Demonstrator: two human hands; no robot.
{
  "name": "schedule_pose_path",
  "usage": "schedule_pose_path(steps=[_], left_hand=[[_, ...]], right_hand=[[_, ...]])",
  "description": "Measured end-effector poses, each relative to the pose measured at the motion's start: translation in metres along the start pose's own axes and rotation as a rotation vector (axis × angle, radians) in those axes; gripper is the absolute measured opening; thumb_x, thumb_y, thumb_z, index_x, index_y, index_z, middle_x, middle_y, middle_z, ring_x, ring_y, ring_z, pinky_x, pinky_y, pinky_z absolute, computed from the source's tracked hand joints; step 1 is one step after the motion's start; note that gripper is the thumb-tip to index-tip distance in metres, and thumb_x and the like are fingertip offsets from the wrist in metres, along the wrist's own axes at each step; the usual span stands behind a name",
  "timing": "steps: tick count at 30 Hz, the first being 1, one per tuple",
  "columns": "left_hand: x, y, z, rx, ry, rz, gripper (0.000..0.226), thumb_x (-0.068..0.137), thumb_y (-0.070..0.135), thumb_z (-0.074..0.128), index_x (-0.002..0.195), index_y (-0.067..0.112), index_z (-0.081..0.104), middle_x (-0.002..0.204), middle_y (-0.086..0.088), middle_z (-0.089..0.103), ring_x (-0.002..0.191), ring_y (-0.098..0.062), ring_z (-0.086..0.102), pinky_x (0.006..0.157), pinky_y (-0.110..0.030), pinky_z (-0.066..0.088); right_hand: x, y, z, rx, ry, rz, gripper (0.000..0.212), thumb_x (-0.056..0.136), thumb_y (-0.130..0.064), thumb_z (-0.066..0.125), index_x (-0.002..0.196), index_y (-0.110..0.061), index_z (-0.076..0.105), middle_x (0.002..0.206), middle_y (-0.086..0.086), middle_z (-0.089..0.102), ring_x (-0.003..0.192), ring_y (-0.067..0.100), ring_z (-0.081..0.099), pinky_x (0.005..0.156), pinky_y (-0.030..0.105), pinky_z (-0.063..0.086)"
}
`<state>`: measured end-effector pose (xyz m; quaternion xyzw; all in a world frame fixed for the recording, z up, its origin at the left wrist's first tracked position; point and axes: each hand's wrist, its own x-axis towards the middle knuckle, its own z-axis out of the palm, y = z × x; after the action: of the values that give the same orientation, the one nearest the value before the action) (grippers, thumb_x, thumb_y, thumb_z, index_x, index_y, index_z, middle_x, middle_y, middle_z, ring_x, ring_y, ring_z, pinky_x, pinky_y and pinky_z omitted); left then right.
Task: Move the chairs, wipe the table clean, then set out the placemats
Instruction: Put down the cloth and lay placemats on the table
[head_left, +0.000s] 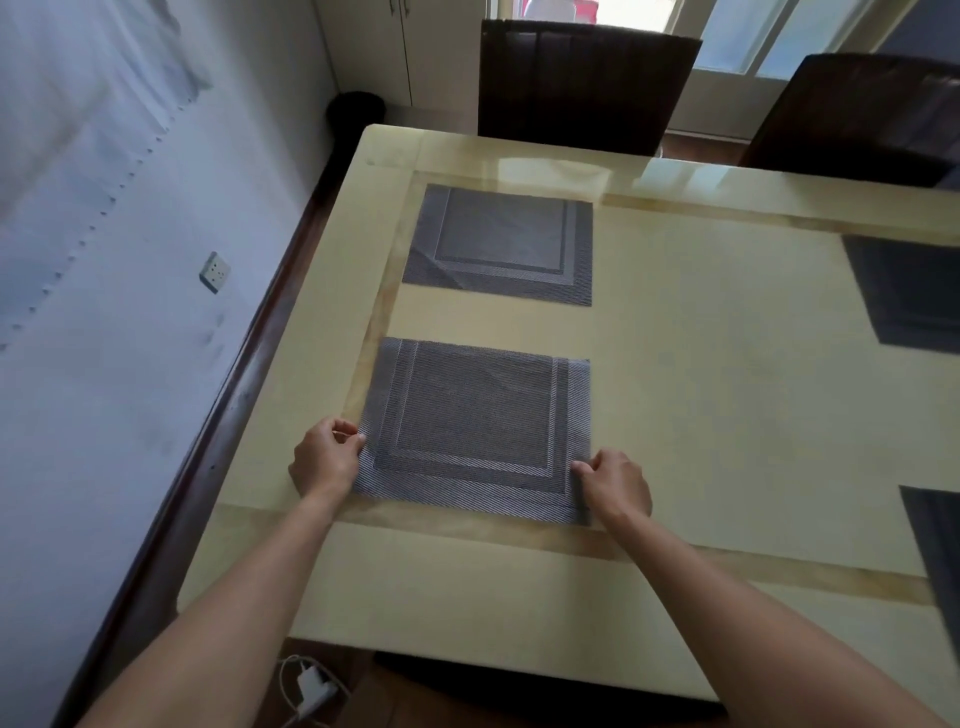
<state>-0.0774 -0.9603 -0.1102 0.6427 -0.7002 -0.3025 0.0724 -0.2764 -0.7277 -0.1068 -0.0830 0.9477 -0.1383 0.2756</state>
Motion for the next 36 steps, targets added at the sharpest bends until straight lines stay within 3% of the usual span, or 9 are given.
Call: schedule_pose_path(steps=[3,6,8,11,14,18,24,31,36], left_hand=[[-0.01,-0.001,0.004,0.144,0.079,0.185,0.022,0.082,0.02,0.069,0.103,0.012,0.064,0.103,-0.012,0.064,0.1,-0.032,0.056,0.083,-0.039,0.045],[-0.026,-0.001,0.016,0.146,-0.012,0.444,0.034,0.083,0.014,0.067,0.117,0.013,0.064,0.111,-0.01,0.06,0.103,-0.028,0.052,0.089,-0.036,0.043],[-0.035,-0.002,0.024,0.174,-0.084,0.535,0.039,0.083,0.014,0.068,0.122,0.015,0.063,0.119,-0.008,0.058,0.109,-0.027,0.051,0.095,-0.035,0.042],[-0.043,-0.004,0.029,0.25,-0.116,0.53,0.041,0.084,0.019,0.066,0.125,0.018,0.061,0.128,-0.006,0.055,0.116,-0.027,0.047,0.1,-0.035,0.039],[-0.044,0.004,0.027,0.272,-0.142,0.474,0.041,0.086,0.023,0.064,0.127,0.02,0.059,0.132,-0.004,0.051,0.12,-0.026,0.043,0.102,-0.035,0.038],[-0.06,0.032,0.029,0.211,-0.152,0.449,0.038,0.086,0.02,0.064,0.124,0.015,0.061,0.128,-0.008,0.055,0.118,-0.03,0.045,0.101,-0.035,0.036],[-0.14,0.103,0.069,0.14,-0.307,0.592,0.033,0.087,0.02,0.064,0.12,0.018,0.062,0.126,-0.004,0.059,0.117,-0.026,0.049,0.098,-0.033,0.036],[-0.271,0.191,0.149,0.074,-0.451,0.704,0.032,0.084,0.015,0.067,0.115,0.013,0.065,0.12,-0.011,0.063,0.115,-0.028,0.053,0.098,-0.032,0.038],[-0.371,0.246,0.219,0.04,-0.514,0.644,0.031,0.085,0.017,0.067,0.116,0.014,0.065,0.115,-0.011,0.065,0.11,-0.026,0.057,0.093,-0.031,0.041]], right_hand=[[-0.01,-0.002,-0.002,0.006,0.06,-0.063,0.028,0.094,-0.034,0.053,0.107,-0.009,0.05,0.109,0.012,0.061,0.098,0.03,0.058,0.071,0.032,0.041],[-0.024,0.0,0.002,-0.098,0.188,-0.34,0.032,0.093,-0.022,0.054,0.123,-0.013,0.049,0.119,0.007,0.051,0.104,0.024,0.051,0.076,0.034,0.048],[-0.031,0.004,0.008,-0.186,0.149,-0.515,0.044,0.091,-0.015,0.053,0.134,-0.017,0.045,0.133,0.006,0.044,0.116,0.024,0.043,0.087,0.034,0.047],[-0.033,0.008,0.011,-0.34,0.041,-0.59,0.047,0.093,-0.024,0.05,0.138,-0.024,0.039,0.148,0.002,0.031,0.128,0.025,0.033,0.098,0.035,0.038],[-0.033,0.008,0.008,-0.338,-0.015,-0.59,0.046,0.093,-0.029,0.048,0.138,-0.024,0.038,0.148,0.001,0.03,0.128,0.026,0.03,0.099,0.037,0.036],[-0.035,0.016,-0.006,-0.252,-0.02,-0.575,0.052,0.093,-0.02,0.049,0.143,-0.023,0.033,0.152,0.003,0.026,0.133,0.025,0.027,0.106,0.035,0.034],[-0.038,0.077,-0.069,-0.149,0.067,-0.502,0.047,0.096,-0.022,0.049,0.141,-0.018,0.039,0.149,0.008,0.031,0.136,0.025,0.027,0.11,0.032,0.031],[-0.016,0.225,-0.168,-0.08,0.185,-0.353,0.047,0.096,-0.025,0.05,0.141,-0.014,0.04,0.145,0.009,0.035,0.133,0.026,0.03,0.11,0.033,0.03],[0.013,0.348,-0.228,-0.064,0.191,-0.291,0.047,0.097,-0.025,0.048,0.141,-0.012,0.039,0.143,0.008,0.034,0.13,0.025,0.031,0.105,0.031,0.031]])
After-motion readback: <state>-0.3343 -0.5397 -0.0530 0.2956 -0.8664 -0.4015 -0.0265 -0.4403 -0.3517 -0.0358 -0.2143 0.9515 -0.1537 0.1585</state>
